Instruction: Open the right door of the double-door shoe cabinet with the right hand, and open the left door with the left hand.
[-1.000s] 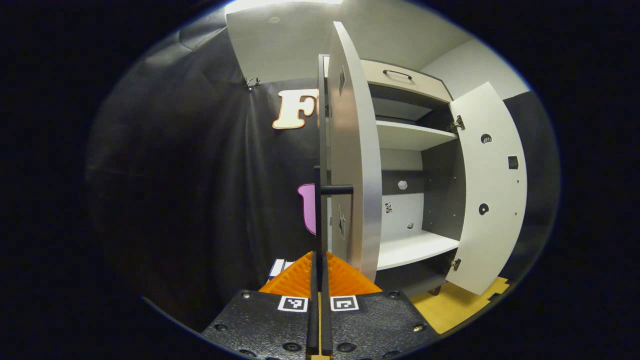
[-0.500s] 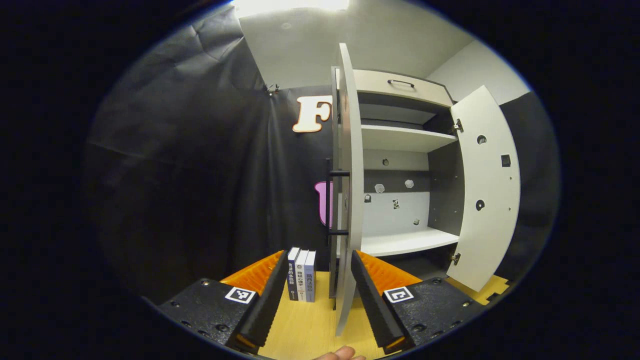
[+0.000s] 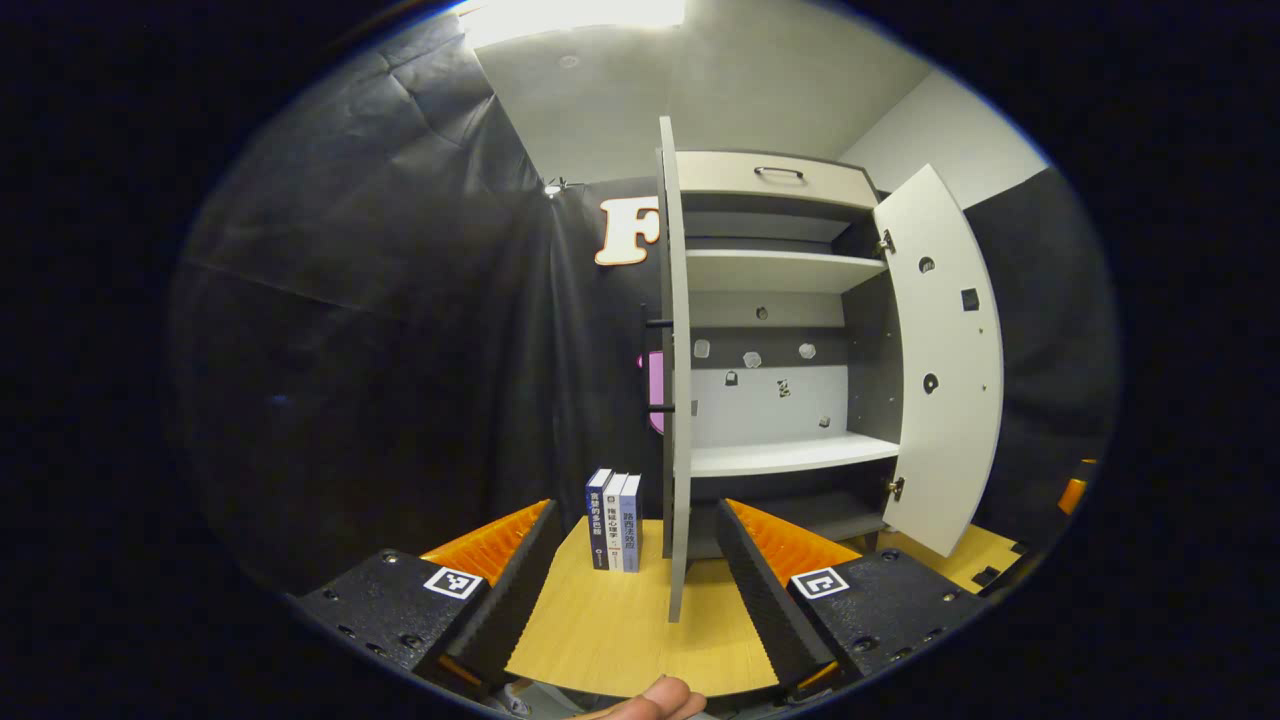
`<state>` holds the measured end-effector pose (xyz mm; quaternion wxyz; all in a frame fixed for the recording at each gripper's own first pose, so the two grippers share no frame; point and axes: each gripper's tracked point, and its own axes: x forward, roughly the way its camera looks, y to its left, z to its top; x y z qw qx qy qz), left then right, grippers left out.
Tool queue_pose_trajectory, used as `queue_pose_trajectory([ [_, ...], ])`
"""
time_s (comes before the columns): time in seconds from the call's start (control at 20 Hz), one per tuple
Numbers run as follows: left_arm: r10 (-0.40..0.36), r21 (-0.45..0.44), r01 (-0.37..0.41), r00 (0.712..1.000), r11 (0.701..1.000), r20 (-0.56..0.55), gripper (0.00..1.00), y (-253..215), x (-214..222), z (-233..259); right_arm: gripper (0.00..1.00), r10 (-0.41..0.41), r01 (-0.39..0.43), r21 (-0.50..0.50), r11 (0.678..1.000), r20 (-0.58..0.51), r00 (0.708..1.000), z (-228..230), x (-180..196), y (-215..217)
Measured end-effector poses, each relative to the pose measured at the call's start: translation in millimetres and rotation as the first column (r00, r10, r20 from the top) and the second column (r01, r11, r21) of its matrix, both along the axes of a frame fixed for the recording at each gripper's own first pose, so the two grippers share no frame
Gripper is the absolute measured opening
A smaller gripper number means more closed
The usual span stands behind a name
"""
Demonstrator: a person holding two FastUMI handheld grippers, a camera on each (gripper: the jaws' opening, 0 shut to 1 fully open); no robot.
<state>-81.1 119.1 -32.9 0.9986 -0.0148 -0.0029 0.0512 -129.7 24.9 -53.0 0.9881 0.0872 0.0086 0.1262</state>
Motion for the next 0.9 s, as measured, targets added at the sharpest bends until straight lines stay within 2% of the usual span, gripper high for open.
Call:
queue_pose_trajectory([
  [0.1, 0.011, -0.025, -0.011, 1.000, 1.000, 0.017, 0.96, -6.7, -11.5, -1.0, 1.00, -0.003, 0.003, 0.001, 1.000, 0.005, 1.000, 1.2, -2.3, -2.6],
  [0.25, -0.012, -0.026, 0.013, 0.999, 1.000, 0.041, 0.96, -26.8, -23.9, 0.0, 1.00, -0.011, 0.011, 0.001, 1.000, 0.015, 1.000, 2.8, -4.7, -8.4],
  [0.4, -0.021, -0.025, 0.022, 0.999, 0.999, 0.038, 0.96, -45.3, -30.5, -12.0, 1.00, -0.001, 0.000, 0.044, 0.999, 0.014, 1.000, 4.6, -6.5, -10.7],
  [0.45, -0.038, -0.024, 0.038, 0.999, 0.999, 0.030, 0.94, -54.1, -30.9, -15.2, 1.00, 0.000, 0.000, 0.053, 0.999, 0.010, 1.000, 5.3, -5.7, -11.5],
  [0.5, -0.053, -0.002, 0.053, 0.998, 0.999, 0.031, 0.96, -61.7, -29.2, -15.5, 0.97, -0.001, 0.000, 0.052, 0.999, 0.008, 1.000, 4.5, -5.2, -12.0],
  [0.55, -0.047, 0.009, 0.047, 0.998, 0.999, 0.040, 0.96, -61.8, -26.6, -13.9, 1.00, -0.001, 0.001, 0.043, 0.999, 0.007, 1.000, 3.4, -4.5, -13.2],
  [0.7, -0.050, 0.025, 0.049, 0.998, 0.998, 0.043, 0.97, -69.2, -26.3, -18.9, 1.00, -0.012, 0.011, 0.028, 1.000, 0.009, 1.000, 1.2, -3.3, -17.7],
  [0.9, -0.098, -0.020, 0.098, 0.995, 0.995, 0.005, 0.98, -85.7, -32.6, -35.2, 1.00, -0.028, 0.028, 0.001, 1.000, 0.028, 0.999, 2.8, -3.4, -19.8],
])
